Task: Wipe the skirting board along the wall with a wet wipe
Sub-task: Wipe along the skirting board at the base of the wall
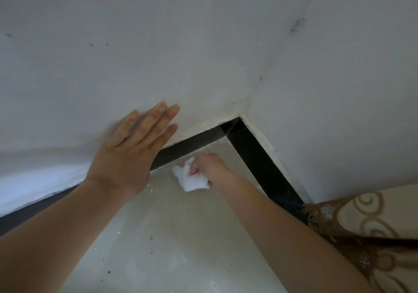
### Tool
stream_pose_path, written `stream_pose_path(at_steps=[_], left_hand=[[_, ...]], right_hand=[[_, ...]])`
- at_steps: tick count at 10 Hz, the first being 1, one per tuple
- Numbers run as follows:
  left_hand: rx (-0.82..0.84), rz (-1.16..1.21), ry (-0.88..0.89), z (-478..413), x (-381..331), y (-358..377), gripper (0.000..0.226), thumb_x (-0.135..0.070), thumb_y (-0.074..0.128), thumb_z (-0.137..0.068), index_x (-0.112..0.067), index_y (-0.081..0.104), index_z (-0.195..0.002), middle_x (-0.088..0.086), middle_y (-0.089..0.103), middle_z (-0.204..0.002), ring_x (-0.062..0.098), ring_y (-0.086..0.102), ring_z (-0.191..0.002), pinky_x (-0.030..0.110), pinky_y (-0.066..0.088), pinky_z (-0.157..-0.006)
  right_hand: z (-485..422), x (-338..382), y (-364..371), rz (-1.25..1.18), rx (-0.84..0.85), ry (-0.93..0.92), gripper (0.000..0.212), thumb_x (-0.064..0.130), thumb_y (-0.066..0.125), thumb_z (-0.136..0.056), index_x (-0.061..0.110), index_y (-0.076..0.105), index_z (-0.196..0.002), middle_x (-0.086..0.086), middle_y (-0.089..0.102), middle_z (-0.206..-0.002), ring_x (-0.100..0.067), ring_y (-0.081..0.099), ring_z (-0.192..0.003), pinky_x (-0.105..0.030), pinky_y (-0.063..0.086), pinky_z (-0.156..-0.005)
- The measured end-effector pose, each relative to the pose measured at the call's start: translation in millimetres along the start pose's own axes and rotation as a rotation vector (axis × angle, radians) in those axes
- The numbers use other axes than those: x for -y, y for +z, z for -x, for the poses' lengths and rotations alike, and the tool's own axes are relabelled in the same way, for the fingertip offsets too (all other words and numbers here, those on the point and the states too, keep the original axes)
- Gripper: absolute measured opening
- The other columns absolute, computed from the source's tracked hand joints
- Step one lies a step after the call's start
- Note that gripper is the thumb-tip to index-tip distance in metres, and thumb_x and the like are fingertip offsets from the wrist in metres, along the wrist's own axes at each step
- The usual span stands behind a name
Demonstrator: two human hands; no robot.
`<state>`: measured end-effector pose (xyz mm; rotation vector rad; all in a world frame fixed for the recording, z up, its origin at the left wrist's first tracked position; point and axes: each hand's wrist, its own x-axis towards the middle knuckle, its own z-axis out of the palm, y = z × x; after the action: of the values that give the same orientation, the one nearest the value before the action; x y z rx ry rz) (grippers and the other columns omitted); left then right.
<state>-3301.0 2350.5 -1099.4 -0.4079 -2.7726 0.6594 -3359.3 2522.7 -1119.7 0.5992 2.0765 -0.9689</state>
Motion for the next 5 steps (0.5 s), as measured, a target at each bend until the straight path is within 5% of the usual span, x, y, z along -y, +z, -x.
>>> stream_pose_path(at_steps=[1, 2, 3, 4, 5], left_hand=[[0.030, 0.008, -0.001, 2, 1, -7, 0.087, -0.029, 0.060, -0.074, -0.019, 0.020, -0.152, 0.007, -0.011, -0.160, 0.024, -0.010, -0.148, 0.041, -0.017, -0.117], [0.082, -0.043, 0.006, 3, 1, -13, 0.085, -0.035, 0.048, -0.083, -0.022, 0.002, -0.153, 0.010, -0.031, -0.155, 0.026, -0.027, -0.143, 0.043, -0.024, -0.113], [0.137, -0.053, 0.013, 3, 1, -20, 0.083, -0.035, 0.040, -0.089, -0.018, -0.010, -0.153, 0.012, -0.043, -0.147, 0.028, -0.039, -0.136, 0.044, -0.030, -0.108], [0.211, -0.045, 0.045, 2, 1, -28, 0.077, -0.035, 0.029, -0.094, -0.015, -0.021, -0.150, 0.014, -0.053, -0.139, 0.030, -0.048, -0.129, 0.047, -0.033, -0.101], [0.260, 0.006, 0.048, 2, 2, -39, 0.075, -0.035, 0.028, -0.096, -0.016, -0.021, -0.149, 0.014, -0.055, -0.136, 0.029, -0.048, -0.129, 0.045, -0.032, -0.102]], right_hand=[[-11, 17, -26, 0.191, -0.148, 0.064, 0.058, 0.001, 0.045, -0.091, 0.002, 0.029, -0.146, -0.017, 0.041, -0.144, -0.028, 0.053, -0.113, -0.035, 0.046, -0.076], [-16, 25, -28, 0.319, -0.202, 0.016, 0.055, 0.002, 0.041, -0.095, 0.000, 0.023, -0.147, -0.016, 0.040, -0.143, -0.026, 0.050, -0.120, -0.033, 0.042, -0.091], [-9, 25, 8, 0.272, -0.137, -0.126, 0.053, 0.004, 0.043, -0.094, -0.007, 0.025, -0.143, -0.022, 0.046, -0.138, -0.031, 0.052, -0.123, -0.033, 0.043, -0.085], [14, 5, 54, 0.030, 0.135, -0.023, 0.038, 0.005, 0.052, -0.091, -0.003, 0.053, -0.128, -0.019, 0.056, -0.132, -0.031, 0.055, -0.121, -0.028, 0.043, -0.078], [30, -30, 67, -0.365, 0.132, 0.001, 0.041, 0.002, 0.057, -0.087, -0.001, 0.055, -0.129, -0.018, 0.054, -0.135, -0.032, 0.050, -0.126, -0.025, 0.046, -0.075]])
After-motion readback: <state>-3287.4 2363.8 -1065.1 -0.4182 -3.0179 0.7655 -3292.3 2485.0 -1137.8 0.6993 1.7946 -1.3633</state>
